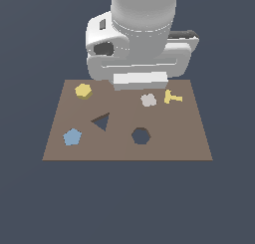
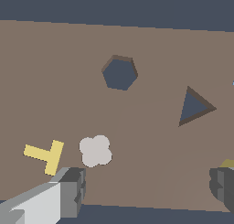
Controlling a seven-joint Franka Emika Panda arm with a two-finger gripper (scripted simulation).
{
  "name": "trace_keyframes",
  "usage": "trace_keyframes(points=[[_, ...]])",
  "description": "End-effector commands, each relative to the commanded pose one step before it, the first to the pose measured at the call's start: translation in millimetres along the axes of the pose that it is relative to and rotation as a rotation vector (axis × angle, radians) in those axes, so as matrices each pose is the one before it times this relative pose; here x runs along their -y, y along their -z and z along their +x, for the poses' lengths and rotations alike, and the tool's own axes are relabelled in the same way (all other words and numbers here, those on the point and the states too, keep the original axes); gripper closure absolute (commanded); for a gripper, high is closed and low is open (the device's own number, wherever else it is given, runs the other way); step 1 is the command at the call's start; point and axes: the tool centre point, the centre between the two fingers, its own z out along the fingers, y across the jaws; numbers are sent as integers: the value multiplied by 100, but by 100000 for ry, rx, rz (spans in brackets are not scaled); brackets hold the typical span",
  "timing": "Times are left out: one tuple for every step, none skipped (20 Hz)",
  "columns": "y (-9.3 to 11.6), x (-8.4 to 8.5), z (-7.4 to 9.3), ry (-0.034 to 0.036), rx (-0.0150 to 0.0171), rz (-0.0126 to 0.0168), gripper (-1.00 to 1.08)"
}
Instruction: Insert a designated object into the corresponding slot on a board.
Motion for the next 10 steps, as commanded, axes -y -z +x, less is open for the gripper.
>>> trace_keyframes(points=[[0, -1, 0, 0, 0, 0, -92], [-4, 0, -9, 69, -3, -3, -92], [-14, -15, -26, 183, -5, -5, -92], [-23, -18, -42, 316, -9, -9, -92], [-32, -26, -59, 442, -12, -12, -92], [-41, -35, -76, 565, -15, -15, -92], [-50, -40, -93, 693, -19, -19, -92], [-59, -50, -110, 814, -22, -22, -92], [-68, -57, -126, 939, -25, -25, -92], [-77, -65, -143, 1060, -29, -29, -92]])
